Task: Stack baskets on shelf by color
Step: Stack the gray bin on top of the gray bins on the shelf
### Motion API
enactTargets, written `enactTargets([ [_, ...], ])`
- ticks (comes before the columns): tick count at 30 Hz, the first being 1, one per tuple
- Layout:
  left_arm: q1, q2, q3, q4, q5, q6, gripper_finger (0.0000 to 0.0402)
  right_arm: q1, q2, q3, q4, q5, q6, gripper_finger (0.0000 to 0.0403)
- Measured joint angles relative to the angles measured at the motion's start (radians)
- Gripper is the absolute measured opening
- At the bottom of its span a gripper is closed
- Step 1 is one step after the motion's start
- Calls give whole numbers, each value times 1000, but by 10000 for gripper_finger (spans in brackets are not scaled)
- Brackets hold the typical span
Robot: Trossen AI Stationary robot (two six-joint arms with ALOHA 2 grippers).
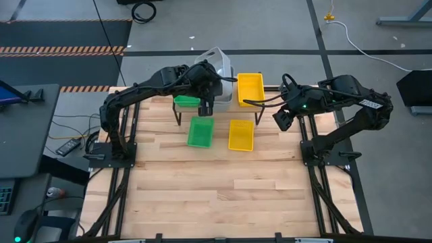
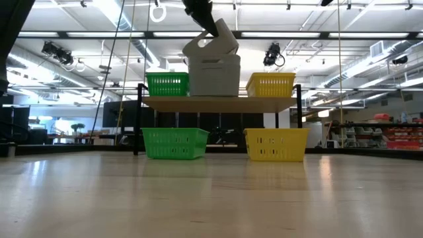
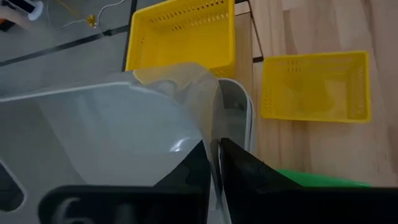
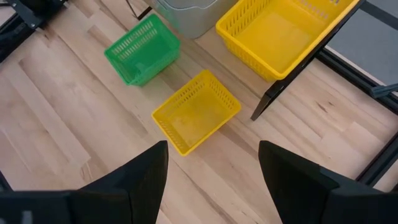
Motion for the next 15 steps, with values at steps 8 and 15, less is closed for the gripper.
enactTargets([
  [8, 0, 0, 58, 1, -10, 6, 42, 0, 0, 0, 0, 1, 0, 256],
  [15, 0, 0, 70, -55, 0, 8, 81, 0, 0, 0, 0, 3, -1, 256],
])
